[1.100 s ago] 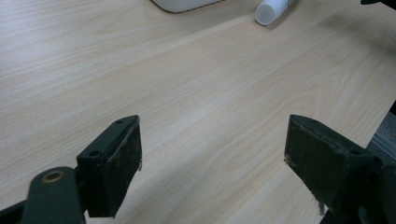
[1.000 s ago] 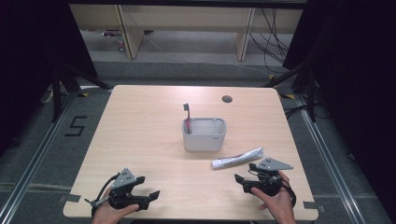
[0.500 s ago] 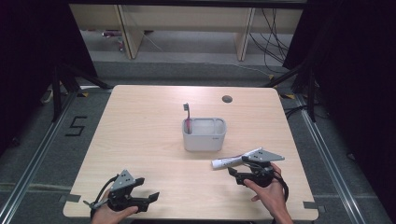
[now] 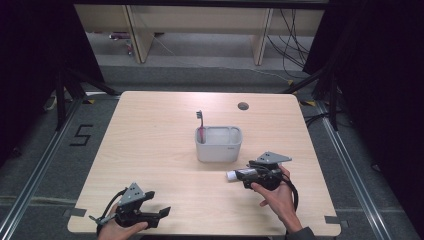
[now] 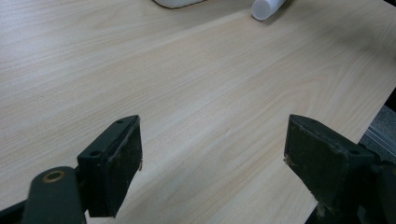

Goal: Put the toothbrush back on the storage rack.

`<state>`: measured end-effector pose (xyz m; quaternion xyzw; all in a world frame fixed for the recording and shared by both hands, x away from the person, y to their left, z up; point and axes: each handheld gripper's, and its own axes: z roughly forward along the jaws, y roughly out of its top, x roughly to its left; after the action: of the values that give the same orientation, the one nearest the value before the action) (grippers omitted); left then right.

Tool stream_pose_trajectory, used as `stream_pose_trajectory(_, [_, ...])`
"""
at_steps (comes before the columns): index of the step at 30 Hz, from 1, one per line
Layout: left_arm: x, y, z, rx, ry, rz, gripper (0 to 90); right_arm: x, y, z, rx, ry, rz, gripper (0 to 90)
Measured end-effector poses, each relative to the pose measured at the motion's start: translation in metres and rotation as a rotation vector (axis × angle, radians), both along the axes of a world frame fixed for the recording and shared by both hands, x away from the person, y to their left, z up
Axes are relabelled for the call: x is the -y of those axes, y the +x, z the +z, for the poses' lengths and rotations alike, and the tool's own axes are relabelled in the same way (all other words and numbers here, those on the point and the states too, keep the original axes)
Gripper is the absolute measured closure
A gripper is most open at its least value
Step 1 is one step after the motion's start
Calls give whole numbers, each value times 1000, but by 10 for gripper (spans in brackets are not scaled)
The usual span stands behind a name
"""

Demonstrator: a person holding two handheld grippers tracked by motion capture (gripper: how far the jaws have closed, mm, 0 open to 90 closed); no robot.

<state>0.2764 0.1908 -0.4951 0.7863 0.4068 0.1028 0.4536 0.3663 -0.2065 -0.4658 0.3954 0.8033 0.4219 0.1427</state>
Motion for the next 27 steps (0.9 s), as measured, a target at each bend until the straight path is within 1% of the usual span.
stream_pose_trajectory(1, [0,0,0,-2,1,-1,188,-2,1,0,-6,6,-2,339])
stream_pose_trajectory(2, [-1,1,0,-1,-6,-5,188,-3,1,1,-24,9,-11,356])
stream_pose_trajectory(3, [0,1,0,0,-8,2,188,-3,5,0,7,-7,8,365])
stream_pose_trajectory(4, [0,1,0,-3,-9,3,188,-6,5,0,-18,10,-8,366])
stream_pose_trajectory(5, [-1,2,0,-8,-2,-1,188,-6,6,1,-27,1,-6,370])
stream_pose_trajectory(6, [-1,2,0,-6,-3,-1,188,-7,7,1,-38,5,-7,378])
stream_pose_trajectory(8, [-1,2,0,-6,-3,0,188,-8,13,-1,-18,-5,10,397])
stream_pose_trajectory(9, [-1,2,0,-5,-3,0,189,-8,14,-1,-23,-13,11,403])
stream_pose_trajectory(10, [-1,2,0,-5,-3,0,189,-10,14,-2,-48,12,0,409])
stream_pose_trajectory(11, [-1,2,1,-5,-4,3,189,-10,17,-2,-30,-2,20,422])
stream_pose_trajectory(12, [-1,2,1,-5,-3,3,189,-10,17,-2,-39,-11,4,434])
stream_pose_trajectory(13, [-1,1,1,-8,-2,12,189,-11,19,-3,-38,-5,14,441])
stream_pose_trajectory(14, [-1,2,1,-8,-4,11,189,-11,21,-3,-46,-21,2,451])
stream_pose_trajectory(15, [-1,2,1,-8,-4,11,190,-13,21,-5,-66,-5,-2,456])
stream_pose_trajectory(16, [-1,2,0,-4,-8,10,190,-13,21,-5,-66,-5,-2,456])
stream_pose_trajectory(17, [-1,2,0,-5,-8,11,190,-12,25,-7,-49,-30,13,464])
stream_pose_trajectory(18, [-1,2,-1,-1,-13,11,190,-12,26,-8,-46,-33,10,466])
stream_pose_trajectory(19, [-1,2,-1,-2,-8,6,190,-12,28,-9,-36,-40,18,469])
stream_pose_trajectory(22, [0,2,-1,-4,-8,1,190,-12,30,-10,-56,-41,7,480])
stream_pose_trajectory(23, [-1,2,-1,-7,-2,1,192,-13,30,-10,-58,-42,5,481])
stream_pose_trajectory(24, [0,2,-1,-8,-3,1,192,-13,30,-11,-72,-44,-15,485])
stream_pose_trajectory(25, [0,2,-1,-9,-2,0,192,-13,31,-12,-62,-51,-12,490])
stream_pose_trajectory(26, [0,3,-1,-9,-1,-3,192,-14,31,-12,-78,-42,-11,494])
stream_pose_trajectory(27, [0,3,-1,-8,-7,1,192,-14,32,-13,-74,-45,-10,498])
